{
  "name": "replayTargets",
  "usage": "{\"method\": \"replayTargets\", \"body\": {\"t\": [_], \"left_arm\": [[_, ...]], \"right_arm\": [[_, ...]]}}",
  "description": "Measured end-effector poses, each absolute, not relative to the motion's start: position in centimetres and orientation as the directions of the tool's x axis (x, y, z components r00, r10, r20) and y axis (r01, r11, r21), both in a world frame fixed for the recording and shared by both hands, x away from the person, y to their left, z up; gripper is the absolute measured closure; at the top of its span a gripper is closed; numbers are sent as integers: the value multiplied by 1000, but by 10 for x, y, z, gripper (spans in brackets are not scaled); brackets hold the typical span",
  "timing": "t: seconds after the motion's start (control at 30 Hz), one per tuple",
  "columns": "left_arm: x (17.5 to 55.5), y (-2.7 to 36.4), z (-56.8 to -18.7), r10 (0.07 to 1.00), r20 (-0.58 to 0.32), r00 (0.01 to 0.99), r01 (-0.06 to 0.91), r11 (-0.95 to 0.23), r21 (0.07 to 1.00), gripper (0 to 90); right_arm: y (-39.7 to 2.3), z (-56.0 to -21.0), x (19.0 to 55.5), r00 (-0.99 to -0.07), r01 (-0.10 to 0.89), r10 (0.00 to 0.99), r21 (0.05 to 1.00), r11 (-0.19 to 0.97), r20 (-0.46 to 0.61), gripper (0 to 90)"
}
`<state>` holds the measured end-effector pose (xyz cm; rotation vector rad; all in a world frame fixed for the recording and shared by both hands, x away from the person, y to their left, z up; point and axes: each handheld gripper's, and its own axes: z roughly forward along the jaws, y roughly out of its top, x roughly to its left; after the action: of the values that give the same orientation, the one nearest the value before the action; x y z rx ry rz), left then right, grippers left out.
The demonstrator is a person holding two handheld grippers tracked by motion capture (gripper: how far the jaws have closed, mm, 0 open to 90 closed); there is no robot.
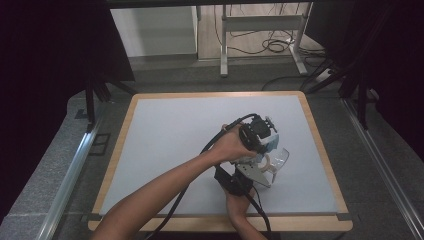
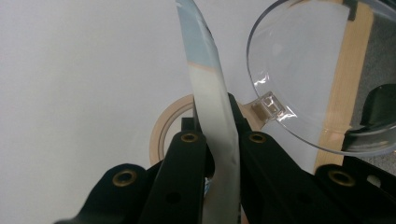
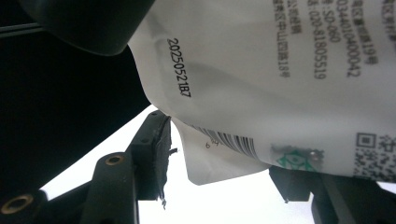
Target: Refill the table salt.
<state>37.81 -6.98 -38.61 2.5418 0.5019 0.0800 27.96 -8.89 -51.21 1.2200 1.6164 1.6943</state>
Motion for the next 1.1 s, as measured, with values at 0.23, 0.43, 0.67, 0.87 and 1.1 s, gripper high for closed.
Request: {"method": "replayTargets", "body": {"t": [0.23,0.43,0.67,0.87,1.1], "left_arm": [[378,-71,-385,368,-47,929,336,-783,524,900],[378,-70,-385,366,-47,929,335,-783,524,900],[378,-70,-385,368,-47,929,336,-783,523,900],[379,-70,-384,370,-44,928,338,-786,517,900],[378,-71,-384,373,-42,927,340,-787,515,900]], "right_arm": [[-90,-512,280,-474,213,846,964,-160,246,460],[-89,-511,279,-472,212,846,963,-165,248,459],[-89,-510,280,-478,207,845,965,-158,241,459],[-89,-510,280,-482,210,840,964,-163,247,458],[-89,-510,280,-481,207,840,964,-169,250,459]]}}
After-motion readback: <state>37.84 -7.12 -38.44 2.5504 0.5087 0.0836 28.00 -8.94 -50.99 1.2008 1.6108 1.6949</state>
